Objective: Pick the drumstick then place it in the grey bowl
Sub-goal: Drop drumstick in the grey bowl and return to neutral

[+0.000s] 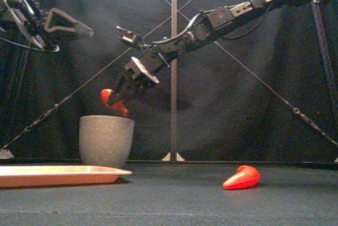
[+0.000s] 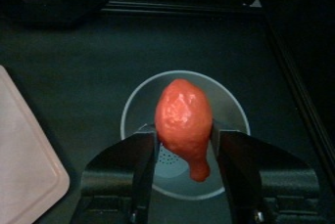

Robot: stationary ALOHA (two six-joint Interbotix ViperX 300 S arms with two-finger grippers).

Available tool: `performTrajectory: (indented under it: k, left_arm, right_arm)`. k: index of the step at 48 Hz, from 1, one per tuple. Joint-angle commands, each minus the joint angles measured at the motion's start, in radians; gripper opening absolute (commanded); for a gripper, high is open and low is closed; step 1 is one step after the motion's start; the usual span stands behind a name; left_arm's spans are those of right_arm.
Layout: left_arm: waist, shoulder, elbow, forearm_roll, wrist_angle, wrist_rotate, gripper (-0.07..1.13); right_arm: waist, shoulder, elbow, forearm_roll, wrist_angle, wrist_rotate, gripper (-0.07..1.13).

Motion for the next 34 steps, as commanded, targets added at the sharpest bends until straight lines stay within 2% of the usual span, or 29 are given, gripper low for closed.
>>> performTrajectory:
  k: [1, 8, 21, 27, 34]
  left_arm:
    - [0.003, 0.002, -0.009, 0.000, -0.008, 0.000, 0.05]
    - [0.002, 0.002, -0.008, 0.000, -0.009, -0.005, 0.05]
    - [0.002, 0.002, -0.009, 0.000, -0.026, -0.005, 0.05]
    - [0.003, 0.000, -0.009, 0.000, -0.026, -0.006, 0.05]
    - [0.003, -0.002, -0.009, 0.000, -0.026, -0.003, 0.05]
  right_arm:
    - [-0.006, -0.012, -0.057, 0.005, 0.015, 0.003, 0.79]
    - [-0.006, -0.009, -0.055, 0.002, 0.012, 0.006, 0.92]
    - [-0.006, -0.067, 0.023, 0.021, -0.028, 0.008, 0.93]
    - [-0.006, -0.158, 0.152, 0.078, -0.147, 0.006, 0.93]
    - [-0.003, -0.316, 0.380, 0.144, -0.376, 0.008, 0.93]
